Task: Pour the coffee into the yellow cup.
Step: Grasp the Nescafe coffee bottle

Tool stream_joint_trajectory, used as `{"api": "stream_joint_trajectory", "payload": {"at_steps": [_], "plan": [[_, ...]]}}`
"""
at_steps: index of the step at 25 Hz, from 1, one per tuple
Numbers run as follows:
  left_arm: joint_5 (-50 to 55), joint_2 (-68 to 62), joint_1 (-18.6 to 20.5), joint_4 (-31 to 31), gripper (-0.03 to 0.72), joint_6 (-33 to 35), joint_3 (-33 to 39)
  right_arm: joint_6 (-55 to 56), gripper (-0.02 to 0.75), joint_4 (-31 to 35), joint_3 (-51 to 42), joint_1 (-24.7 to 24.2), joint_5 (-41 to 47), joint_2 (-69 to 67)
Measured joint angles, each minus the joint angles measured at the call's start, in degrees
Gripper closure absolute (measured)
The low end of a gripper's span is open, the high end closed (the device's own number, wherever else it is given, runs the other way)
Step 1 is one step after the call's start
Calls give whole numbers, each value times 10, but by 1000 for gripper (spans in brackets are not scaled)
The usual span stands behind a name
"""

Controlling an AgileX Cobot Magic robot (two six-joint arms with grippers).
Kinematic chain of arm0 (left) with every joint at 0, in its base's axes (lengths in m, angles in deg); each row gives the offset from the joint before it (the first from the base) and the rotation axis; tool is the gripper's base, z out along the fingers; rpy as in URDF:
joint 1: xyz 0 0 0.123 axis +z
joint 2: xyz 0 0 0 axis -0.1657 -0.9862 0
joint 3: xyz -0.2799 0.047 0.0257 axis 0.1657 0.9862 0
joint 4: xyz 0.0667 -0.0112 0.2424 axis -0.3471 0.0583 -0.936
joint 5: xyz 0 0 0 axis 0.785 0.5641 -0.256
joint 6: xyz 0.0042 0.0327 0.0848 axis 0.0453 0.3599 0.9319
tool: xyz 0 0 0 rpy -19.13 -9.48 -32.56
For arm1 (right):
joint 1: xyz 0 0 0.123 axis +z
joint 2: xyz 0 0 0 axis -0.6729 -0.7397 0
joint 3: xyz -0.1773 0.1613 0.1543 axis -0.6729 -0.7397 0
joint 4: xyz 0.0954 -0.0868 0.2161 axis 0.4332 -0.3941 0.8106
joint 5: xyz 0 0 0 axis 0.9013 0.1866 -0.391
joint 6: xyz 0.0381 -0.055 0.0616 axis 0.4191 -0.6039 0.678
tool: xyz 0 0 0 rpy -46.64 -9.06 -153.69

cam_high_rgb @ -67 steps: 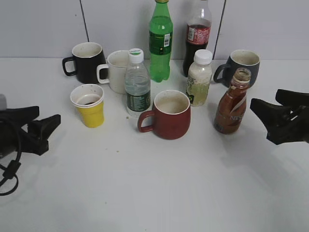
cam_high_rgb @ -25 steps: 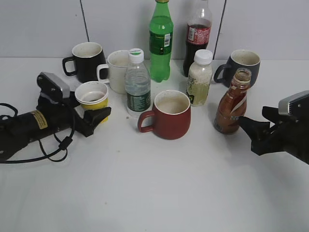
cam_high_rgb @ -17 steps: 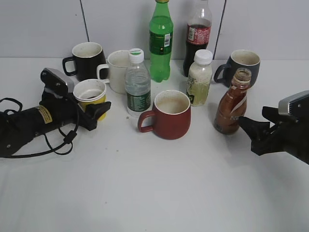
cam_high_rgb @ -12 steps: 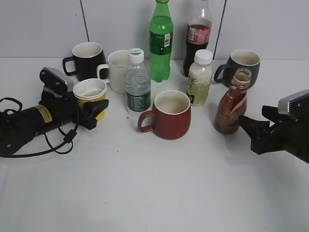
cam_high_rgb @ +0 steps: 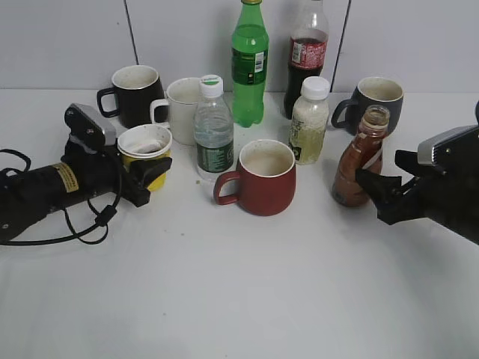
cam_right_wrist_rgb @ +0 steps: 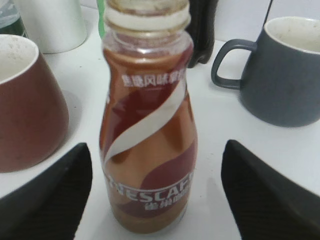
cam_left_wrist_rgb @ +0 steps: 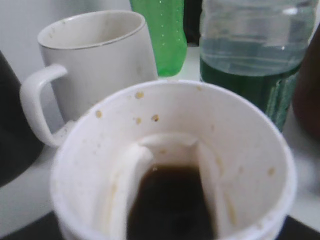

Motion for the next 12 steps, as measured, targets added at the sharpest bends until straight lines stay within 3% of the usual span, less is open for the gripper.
{"api": "stream_joint_trajectory", "payload": {"at_steps": [12], "plan": [[-38,78,0,-1,293,0,76,26,131,-50,95,0,0,-90]]}}
